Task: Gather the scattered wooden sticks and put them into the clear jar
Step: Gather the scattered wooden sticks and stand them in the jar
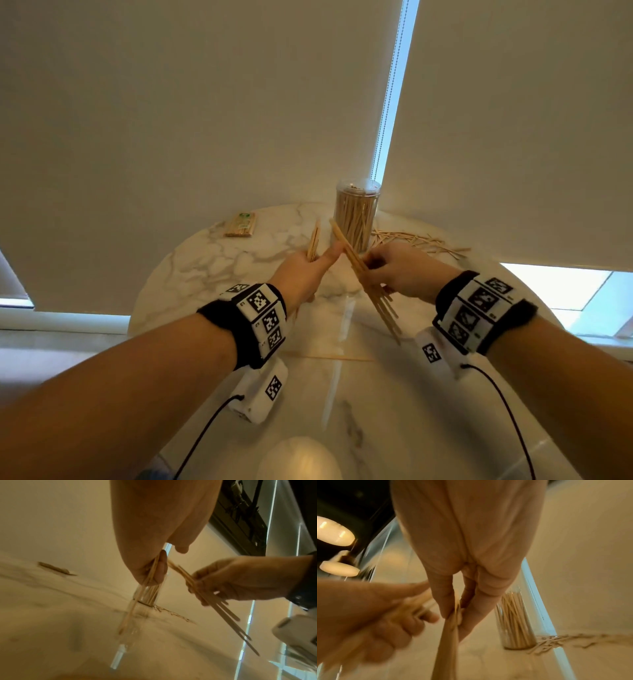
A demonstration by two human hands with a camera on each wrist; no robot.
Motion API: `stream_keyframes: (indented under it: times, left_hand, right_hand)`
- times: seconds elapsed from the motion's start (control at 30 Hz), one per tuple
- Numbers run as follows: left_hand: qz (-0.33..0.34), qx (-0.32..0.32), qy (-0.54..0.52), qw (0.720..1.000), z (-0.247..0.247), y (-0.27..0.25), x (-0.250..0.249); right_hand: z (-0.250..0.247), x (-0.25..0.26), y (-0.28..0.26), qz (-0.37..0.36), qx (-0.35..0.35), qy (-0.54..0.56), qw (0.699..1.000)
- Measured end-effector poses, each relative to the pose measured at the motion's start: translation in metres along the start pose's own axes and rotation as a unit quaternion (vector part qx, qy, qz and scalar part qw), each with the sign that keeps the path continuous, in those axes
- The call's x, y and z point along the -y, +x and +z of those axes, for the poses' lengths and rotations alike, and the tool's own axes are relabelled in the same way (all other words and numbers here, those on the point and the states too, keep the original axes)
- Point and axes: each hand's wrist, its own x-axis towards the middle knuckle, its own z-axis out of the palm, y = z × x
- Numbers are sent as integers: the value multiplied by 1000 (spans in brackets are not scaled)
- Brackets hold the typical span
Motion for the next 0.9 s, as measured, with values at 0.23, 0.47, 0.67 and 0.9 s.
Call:
stream_keyframes:
  times: [0.23,0.47,0.67,0.9]
  left_hand:
    - [18,28,-90,995,40,2,-14]
    - [55,20,-25,998,18,-8,-14]
    - [3,-89,-144,986,-15,-8,-28]
    - [0,-105,-187,977,-37,-14,-33]
  right_hand:
    - [11,22,-16,-56,-49,263,962]
    - [12,29,-28,-56,-68,146,985]
    - [39,22,-40,9,60,-125,990]
    - [63,13,-39,-29,121,-368,921]
